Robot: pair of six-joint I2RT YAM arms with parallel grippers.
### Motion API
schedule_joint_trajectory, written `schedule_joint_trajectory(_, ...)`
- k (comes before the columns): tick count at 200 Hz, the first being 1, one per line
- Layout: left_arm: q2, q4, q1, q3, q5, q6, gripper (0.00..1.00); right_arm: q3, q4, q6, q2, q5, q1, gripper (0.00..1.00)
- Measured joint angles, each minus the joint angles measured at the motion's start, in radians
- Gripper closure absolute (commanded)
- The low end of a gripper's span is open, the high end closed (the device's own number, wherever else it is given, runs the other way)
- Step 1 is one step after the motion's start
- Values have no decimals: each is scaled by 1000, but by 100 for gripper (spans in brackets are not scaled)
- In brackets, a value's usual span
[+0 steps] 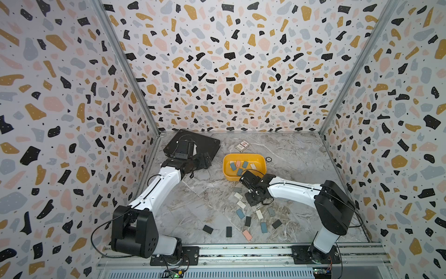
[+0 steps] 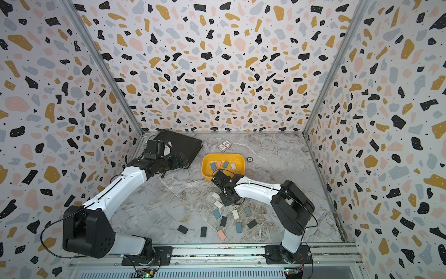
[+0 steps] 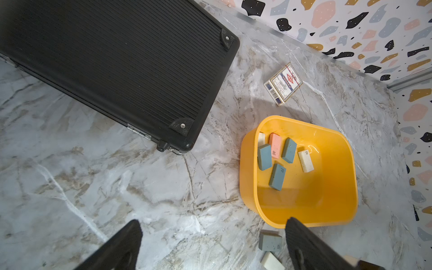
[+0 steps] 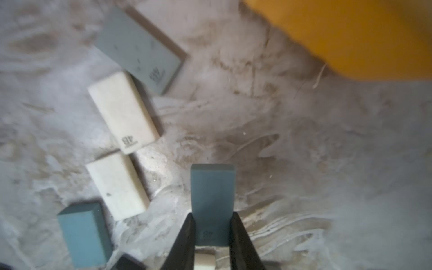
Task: Put the eraser in the storage box
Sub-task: Pick up the eraser from the center of the board, then place the eraser in the storage box.
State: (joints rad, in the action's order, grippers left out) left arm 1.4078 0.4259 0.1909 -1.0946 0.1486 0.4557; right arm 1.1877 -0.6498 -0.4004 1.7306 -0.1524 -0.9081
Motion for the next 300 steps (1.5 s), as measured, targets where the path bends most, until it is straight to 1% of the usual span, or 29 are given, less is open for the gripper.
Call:
schedule_joint_trajectory(26, 0, 0, 0, 0, 0, 0, 4, 154, -32, 48, -7, -40, 5, 82)
schedule_joint_trajectory(54, -2, 0, 0, 0, 0, 0, 4, 304, -45, 91, 11, -39, 28, 81)
schedule_joint_trajectory(74, -8, 0, 0, 0, 0, 0, 4, 399, -49, 116, 65, -31, 62, 81)
schedule_joint_trajectory(103, -11, 0, 0, 0, 1, 0, 4, 500, -56, 150, 193, -8, 105, 81)
schedule_joint_trajectory(131, -11, 0, 0, 0, 2, 0, 4, 551, -63, 166, 305, 21, 140, 81)
schedule_joint_trajectory(163, -11, 1, 0, 0, 2, 0, 4, 593, -66, 175, 383, 41, 166, 80)
schedule_joint_trajectory(214, -11, 1, 0, 0, 2, 0, 4, 681, -64, 182, 446, 62, 188, 79)
schedule_joint_trajectory(300, -8, 2, 0, 0, 2, 0, 4, 734, -43, 182, 562, 73, 209, 77)
